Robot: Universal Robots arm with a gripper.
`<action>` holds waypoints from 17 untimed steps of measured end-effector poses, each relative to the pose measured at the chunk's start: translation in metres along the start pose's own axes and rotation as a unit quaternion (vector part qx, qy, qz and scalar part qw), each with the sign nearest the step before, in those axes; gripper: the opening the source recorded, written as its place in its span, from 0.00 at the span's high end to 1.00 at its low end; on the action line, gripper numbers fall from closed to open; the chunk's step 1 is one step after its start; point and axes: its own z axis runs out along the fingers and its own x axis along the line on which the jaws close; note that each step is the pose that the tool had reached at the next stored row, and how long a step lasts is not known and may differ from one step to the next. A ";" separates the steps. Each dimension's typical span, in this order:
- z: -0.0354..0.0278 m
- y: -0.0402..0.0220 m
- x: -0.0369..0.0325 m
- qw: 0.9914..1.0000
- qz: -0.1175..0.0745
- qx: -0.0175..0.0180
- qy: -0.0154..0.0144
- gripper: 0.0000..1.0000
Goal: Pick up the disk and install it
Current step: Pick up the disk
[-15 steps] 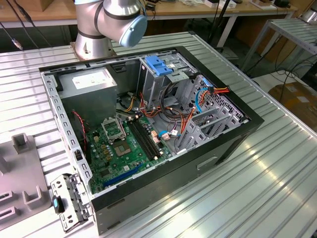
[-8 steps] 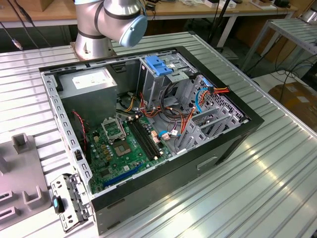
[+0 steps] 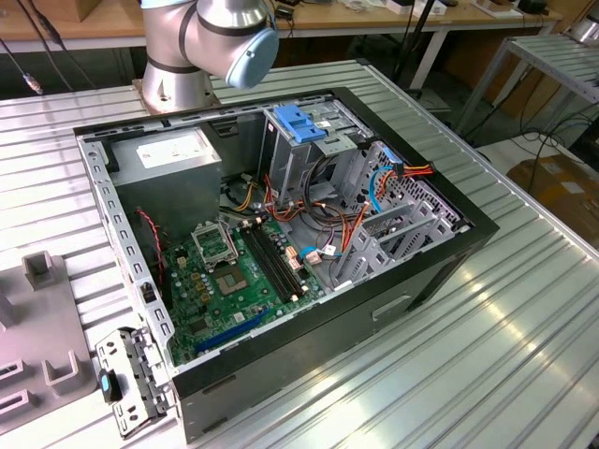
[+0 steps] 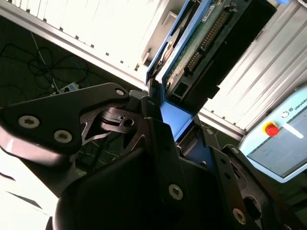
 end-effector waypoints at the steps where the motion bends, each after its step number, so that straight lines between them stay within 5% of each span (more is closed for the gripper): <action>1: 0.0001 -0.0008 0.0000 1.000 0.000 0.000 0.000 0.63; 8: 0.0009 -0.0054 0.0007 1.000 0.000 0.000 0.000 0.63; 12: 0.0021 -0.0148 0.0005 1.000 0.000 0.000 0.000 0.63; 15: 0.0037 -0.0385 -0.0001 1.000 0.000 0.000 0.000 0.63; 17: 0.0039 -0.0446 -0.0002 1.000 0.000 0.000 0.000 0.63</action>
